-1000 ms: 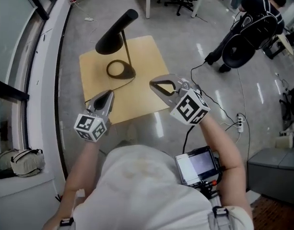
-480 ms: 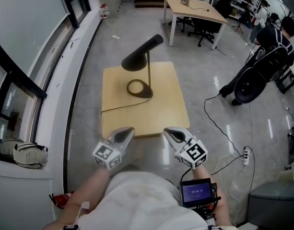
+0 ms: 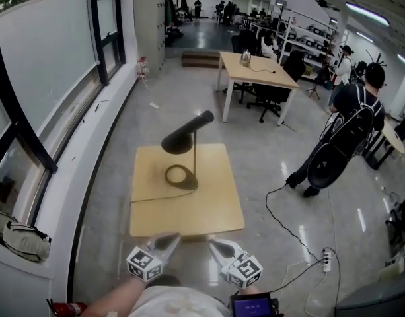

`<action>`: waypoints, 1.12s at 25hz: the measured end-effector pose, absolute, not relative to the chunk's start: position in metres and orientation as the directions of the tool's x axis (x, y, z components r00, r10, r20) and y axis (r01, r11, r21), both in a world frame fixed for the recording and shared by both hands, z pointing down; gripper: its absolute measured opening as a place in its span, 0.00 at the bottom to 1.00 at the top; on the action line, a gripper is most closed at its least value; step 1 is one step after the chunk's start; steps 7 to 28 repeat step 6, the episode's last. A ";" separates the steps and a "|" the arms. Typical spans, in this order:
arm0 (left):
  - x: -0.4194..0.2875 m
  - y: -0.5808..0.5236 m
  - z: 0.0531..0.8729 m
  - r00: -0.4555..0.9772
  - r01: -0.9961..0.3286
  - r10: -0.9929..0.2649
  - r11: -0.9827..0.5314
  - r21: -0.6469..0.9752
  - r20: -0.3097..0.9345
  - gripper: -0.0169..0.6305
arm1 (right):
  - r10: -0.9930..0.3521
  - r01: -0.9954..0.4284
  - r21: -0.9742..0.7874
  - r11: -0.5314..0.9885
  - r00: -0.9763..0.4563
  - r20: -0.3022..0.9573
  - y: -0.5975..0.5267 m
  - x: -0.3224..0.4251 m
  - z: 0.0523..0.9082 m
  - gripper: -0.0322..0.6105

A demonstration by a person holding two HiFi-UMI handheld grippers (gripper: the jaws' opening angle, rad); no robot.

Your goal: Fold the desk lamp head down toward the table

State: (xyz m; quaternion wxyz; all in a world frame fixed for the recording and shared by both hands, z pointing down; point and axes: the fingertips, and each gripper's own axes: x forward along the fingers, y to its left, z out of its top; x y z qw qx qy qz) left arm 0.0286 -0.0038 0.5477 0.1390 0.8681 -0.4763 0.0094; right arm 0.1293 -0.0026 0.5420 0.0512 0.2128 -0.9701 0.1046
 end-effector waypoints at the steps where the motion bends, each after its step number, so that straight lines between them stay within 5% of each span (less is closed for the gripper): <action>1: 0.029 -0.002 0.548 0.551 -0.827 -0.822 -0.513 0.231 0.147 0.04 | -0.406 -0.426 -0.182 0.886 -0.903 0.138 -0.001 0.127 0.541 0.07; 28: 0.016 0.016 0.556 0.530 -0.840 -0.833 -0.491 0.232 0.156 0.04 | -0.404 -0.423 -0.156 0.893 -0.904 0.137 0.007 0.117 0.540 0.07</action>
